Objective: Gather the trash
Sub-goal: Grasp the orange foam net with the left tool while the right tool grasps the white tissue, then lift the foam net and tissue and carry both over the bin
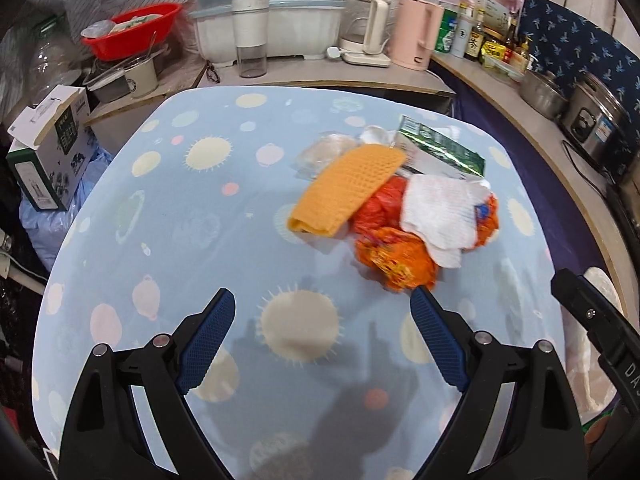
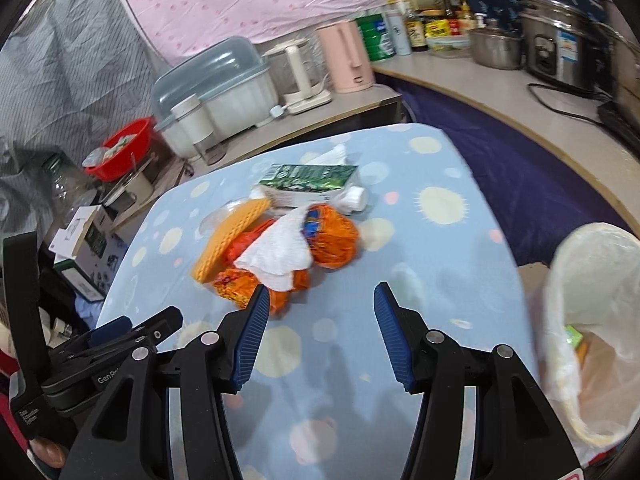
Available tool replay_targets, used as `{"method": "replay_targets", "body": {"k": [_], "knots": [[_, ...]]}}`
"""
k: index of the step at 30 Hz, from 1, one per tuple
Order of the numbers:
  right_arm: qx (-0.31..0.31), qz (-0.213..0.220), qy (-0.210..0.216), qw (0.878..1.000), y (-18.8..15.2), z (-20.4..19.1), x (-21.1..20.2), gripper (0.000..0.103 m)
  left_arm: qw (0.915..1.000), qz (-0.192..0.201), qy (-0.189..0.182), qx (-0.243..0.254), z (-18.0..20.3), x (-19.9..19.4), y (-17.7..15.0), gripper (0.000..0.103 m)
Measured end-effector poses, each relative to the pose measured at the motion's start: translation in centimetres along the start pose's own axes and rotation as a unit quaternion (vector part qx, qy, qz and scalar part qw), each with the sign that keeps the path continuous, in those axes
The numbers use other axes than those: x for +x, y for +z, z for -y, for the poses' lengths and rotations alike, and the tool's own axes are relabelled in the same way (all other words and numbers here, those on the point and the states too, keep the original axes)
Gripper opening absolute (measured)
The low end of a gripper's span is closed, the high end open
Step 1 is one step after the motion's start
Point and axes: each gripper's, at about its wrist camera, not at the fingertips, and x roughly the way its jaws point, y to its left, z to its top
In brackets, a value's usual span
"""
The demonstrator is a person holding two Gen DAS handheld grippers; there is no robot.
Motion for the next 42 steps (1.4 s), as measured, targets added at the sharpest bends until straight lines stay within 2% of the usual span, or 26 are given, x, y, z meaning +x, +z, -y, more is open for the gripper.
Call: {"method": "replay_targets", "body": {"k": [6, 13, 16, 19, 21, 23, 24, 26, 29, 35, 40, 42], "knots": [[-0.007, -0.025, 0.014, 1.000, 0.9, -2.1, 4.6, 0.048, 0.9999, -0.009, -0.002, 0.004, -1.0, 2.7, 1.4, 0.085], [0.013, -0.047, 0.022, 0.999, 1.2, -1.9, 8.2, 0.045, 0.9997, -0.017, -0.009, 0.016, -0.8, 5.7, 2.5, 0.085], [0.023, -0.058, 0.028, 0.998, 1.2, -1.7, 9.5, 0.038, 0.9996, -0.016, -0.010, 0.020, -0.8, 6.6, 3.0, 0.085], [0.030, -0.062, 0.031, 0.997, 1.3, -1.5, 10.3, 0.027, 0.9995, -0.018, -0.012, 0.024, -0.6, 7.4, 3.6, 0.082], [0.032, -0.061, 0.033, 0.997, 1.3, -1.5, 10.3, 0.014, 0.9992, -0.023, -0.019, 0.025, -0.6, 8.1, 3.9, 0.072], [0.031, -0.058, 0.037, 0.997, 1.4, -1.4, 10.0, 0.009, 0.9989, -0.031, -0.027, 0.023, -0.7, 8.5, 4.1, 0.058], [0.031, -0.056, 0.038, 0.997, 1.5, -1.4, 9.8, 0.008, 0.9987, -0.033, -0.032, 0.022, -0.7, 8.6, 4.2, 0.054], [0.031, -0.051, 0.043, 0.997, 1.6, -1.4, 9.1, 0.006, 0.9984, -0.034, -0.037, 0.025, -0.5, 8.4, 4.2, 0.034], [0.029, -0.042, 0.047, 0.998, 1.8, -1.4, 7.9, 0.004, 0.9975, -0.044, -0.048, 0.029, -0.3, 8.1, 4.0, 0.010], [0.018, -0.017, 0.046, 0.999, 1.9, -1.6, 4.7, 0.002, 0.9969, -0.040, -0.063, 0.025, 0.0, 6.0, 3.0, 0.008], [0.027, -0.015, 0.046, 0.998, 1.3, -0.9, 3.5, 0.002, 0.9959, -0.039, -0.079, 0.022, 0.2, 4.0, 2.2, 0.008], [0.036, -0.024, 0.049, 0.998, 1.1, -0.6, 3.7, 0.009, 0.9958, -0.041, -0.079, 0.021, 0.2, 3.6, 1.8, 0.008]]}}
